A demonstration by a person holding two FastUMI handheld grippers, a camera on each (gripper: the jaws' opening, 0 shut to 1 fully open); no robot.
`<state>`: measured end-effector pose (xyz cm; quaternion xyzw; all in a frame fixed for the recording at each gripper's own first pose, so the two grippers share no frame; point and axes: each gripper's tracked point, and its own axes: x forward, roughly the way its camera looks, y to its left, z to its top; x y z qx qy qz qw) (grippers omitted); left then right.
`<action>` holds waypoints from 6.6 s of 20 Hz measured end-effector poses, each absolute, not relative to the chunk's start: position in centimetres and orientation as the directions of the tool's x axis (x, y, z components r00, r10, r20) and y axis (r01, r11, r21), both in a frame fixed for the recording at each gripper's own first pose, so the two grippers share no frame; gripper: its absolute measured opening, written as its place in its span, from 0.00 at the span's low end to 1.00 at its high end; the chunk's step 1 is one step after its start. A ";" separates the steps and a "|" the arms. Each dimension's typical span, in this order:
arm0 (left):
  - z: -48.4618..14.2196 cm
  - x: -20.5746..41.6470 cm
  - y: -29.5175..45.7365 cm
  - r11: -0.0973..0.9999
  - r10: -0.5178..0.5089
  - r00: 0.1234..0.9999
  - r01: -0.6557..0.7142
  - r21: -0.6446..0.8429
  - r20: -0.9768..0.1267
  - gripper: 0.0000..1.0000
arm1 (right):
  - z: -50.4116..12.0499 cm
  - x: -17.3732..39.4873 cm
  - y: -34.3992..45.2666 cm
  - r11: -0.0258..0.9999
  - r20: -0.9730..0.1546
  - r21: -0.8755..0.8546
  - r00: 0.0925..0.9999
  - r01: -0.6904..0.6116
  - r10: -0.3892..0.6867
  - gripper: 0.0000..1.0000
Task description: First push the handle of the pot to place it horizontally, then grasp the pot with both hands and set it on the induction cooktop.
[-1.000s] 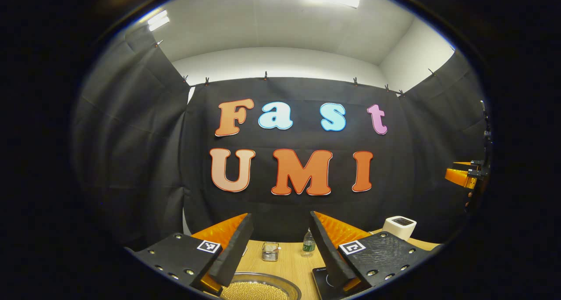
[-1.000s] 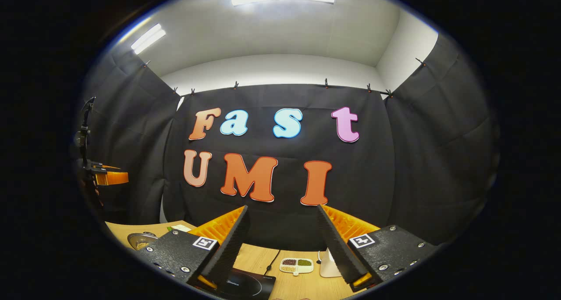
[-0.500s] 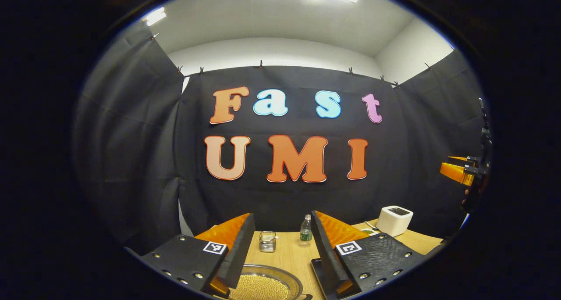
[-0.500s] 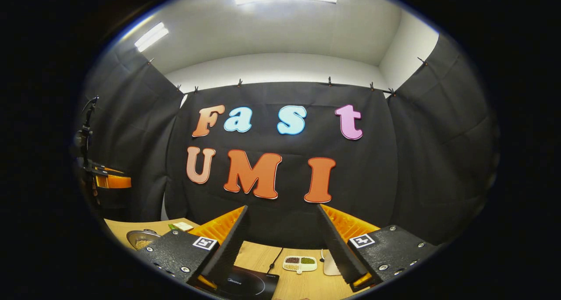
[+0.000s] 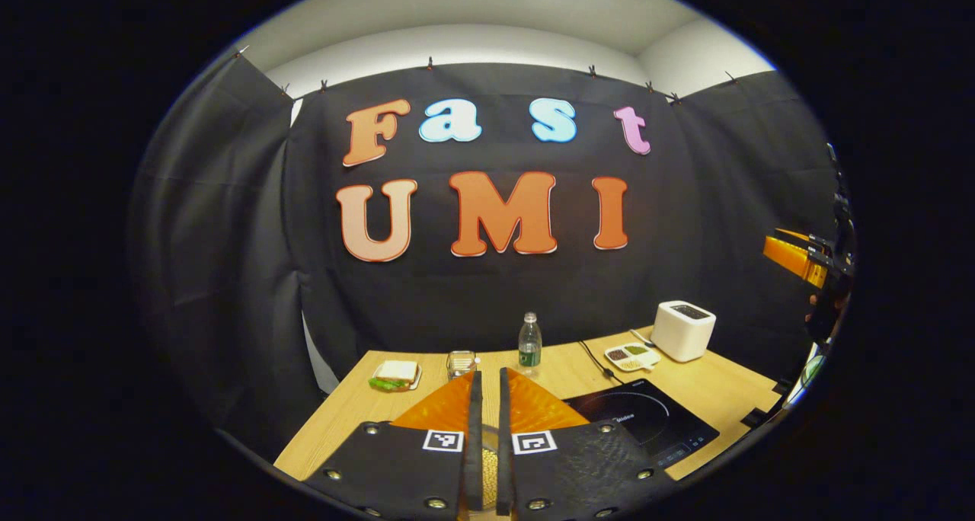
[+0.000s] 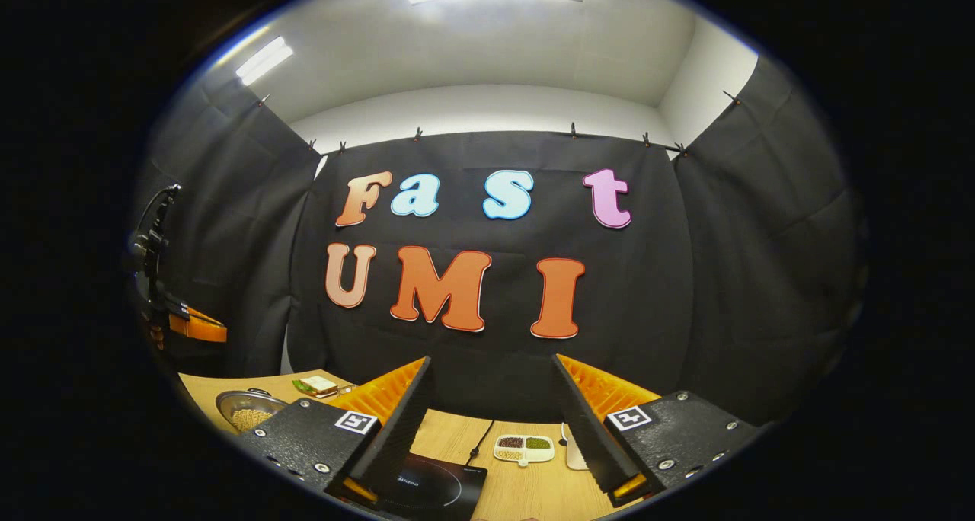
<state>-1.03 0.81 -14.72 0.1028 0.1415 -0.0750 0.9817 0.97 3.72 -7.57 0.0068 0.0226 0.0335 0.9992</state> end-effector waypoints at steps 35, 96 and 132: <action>-43.0 -13.6 3.4 0.939 -0.078 0.271 0.343 0.020 -0.959 0.06 | -14.0 0.1 3.0 0.996 -0.137 -0.043 0.988 -0.081 0.075 0.95; -39.2 -1.1 -1.5 0.948 -0.179 0.547 0.317 0.004 -0.818 0.03 | -25.6 4.3 16.9 0.966 -0.448 0.138 0.856 -0.218 0.258 0.96; -40.6 5.6 29.3 0.991 0.091 0.519 0.033 0.126 -0.850 0.92 | -43.4 2.1 40.1 0.952 -0.890 0.222 0.354 -0.210 0.285 0.88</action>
